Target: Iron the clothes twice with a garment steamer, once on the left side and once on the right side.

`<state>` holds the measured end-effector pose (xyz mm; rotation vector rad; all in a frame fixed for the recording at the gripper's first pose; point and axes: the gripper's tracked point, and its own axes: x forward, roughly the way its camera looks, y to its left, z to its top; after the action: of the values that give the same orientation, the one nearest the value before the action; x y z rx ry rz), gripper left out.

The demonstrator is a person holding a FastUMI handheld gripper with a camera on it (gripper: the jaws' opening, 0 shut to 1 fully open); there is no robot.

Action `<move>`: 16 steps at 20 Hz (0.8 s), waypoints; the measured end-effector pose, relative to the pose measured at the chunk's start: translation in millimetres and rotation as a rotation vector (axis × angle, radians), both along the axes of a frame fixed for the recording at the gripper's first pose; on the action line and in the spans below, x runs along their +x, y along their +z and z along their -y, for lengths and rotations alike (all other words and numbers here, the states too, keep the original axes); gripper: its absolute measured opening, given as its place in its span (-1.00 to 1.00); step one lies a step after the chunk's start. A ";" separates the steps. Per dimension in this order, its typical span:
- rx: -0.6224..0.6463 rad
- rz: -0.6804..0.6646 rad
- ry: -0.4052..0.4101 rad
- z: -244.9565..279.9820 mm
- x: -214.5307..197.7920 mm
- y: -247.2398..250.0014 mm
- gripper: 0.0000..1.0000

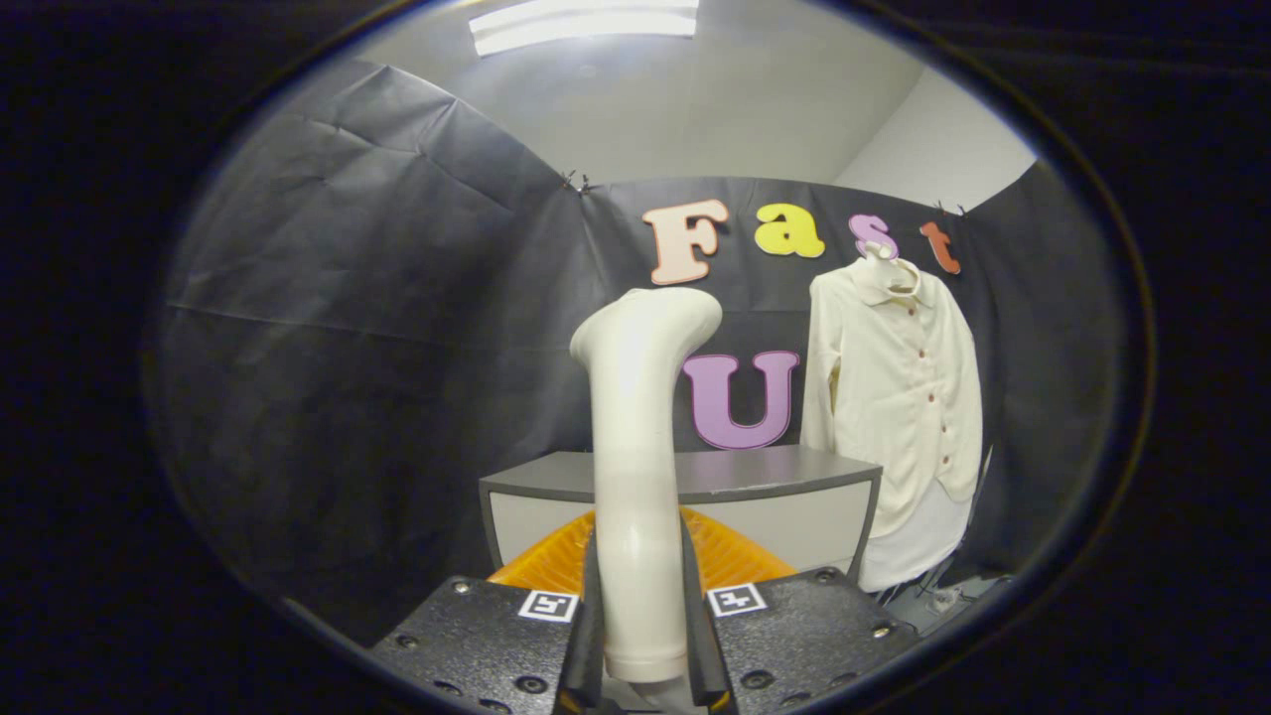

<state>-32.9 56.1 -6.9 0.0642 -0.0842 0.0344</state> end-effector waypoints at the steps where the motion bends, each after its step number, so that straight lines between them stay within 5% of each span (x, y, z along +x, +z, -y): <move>1: -0.001 -0.007 -0.001 0.2 0.4 -1.8 -0.34; 16: 0.017 -0.009 -0.011 0.7 -21.2 0.2 -0.34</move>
<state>-54.1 55.5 -6.7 0.0810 -0.0760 0.0226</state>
